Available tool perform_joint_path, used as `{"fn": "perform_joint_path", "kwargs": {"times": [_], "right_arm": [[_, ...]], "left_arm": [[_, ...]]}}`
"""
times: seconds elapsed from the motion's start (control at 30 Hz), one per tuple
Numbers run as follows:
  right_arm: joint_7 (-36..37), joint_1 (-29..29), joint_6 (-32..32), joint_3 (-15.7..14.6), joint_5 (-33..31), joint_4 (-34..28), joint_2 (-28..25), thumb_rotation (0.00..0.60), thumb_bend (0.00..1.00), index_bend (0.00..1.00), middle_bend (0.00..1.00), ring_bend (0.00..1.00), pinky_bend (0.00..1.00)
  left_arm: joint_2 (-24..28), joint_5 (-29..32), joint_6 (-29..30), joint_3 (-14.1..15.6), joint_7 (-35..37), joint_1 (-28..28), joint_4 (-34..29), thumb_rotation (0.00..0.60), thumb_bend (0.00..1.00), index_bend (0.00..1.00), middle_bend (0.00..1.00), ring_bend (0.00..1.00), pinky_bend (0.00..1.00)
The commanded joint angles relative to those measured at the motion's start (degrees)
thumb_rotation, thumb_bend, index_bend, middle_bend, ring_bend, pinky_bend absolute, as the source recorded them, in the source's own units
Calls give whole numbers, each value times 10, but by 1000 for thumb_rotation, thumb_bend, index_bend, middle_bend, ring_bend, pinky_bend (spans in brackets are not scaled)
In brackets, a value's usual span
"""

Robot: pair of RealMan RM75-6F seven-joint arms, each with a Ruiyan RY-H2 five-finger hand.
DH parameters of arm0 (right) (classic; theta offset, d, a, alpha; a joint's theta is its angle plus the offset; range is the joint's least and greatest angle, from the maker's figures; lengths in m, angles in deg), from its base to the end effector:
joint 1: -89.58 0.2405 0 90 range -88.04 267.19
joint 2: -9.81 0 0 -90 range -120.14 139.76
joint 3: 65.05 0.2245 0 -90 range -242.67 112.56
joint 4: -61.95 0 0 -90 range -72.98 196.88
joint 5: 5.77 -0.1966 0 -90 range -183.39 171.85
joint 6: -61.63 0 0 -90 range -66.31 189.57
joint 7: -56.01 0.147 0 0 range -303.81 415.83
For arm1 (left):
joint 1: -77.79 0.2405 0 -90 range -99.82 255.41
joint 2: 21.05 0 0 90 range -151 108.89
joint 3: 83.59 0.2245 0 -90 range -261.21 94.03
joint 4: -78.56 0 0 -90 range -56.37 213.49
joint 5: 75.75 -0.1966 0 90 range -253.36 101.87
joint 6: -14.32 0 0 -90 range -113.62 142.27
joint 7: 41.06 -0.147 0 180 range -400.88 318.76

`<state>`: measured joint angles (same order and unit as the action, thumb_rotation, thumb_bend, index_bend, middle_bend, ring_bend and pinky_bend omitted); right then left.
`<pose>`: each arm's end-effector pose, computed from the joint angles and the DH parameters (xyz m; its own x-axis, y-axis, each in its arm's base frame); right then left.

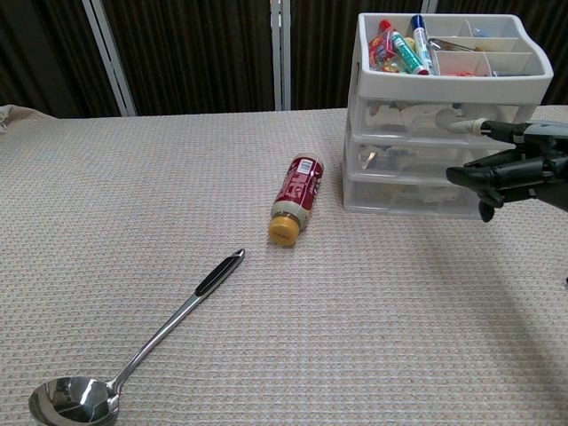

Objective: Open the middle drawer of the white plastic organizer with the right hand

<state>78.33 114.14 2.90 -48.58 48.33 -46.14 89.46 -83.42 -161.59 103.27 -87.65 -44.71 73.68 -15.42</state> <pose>-0.1534 -0.2654 0.0403 -0.6247 -0.2835 0.7276 -0.7809 0.2259 -0.5824 -0.2713 0.1803 0.1760 0.4522 -0.0806 0.8883 0.8914 0.0068 -0.4532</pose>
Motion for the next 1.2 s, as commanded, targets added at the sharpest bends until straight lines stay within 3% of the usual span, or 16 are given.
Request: {"fn": "perform_joint_path", "kwargs": {"times": [0.03,1.2], "right_arm": [[17,5,13,11,-13,10,10,600,293,92,751,766,634],[46,18,37,52,-50,59,67,600,315,137,749,766,633]], "left_arm": [[0,1,0,0,0,0,0,600,66,0,0,0,0],[-1,3,-5,-1,-6,-2,-2,600,67,0,0,0,0]]}}
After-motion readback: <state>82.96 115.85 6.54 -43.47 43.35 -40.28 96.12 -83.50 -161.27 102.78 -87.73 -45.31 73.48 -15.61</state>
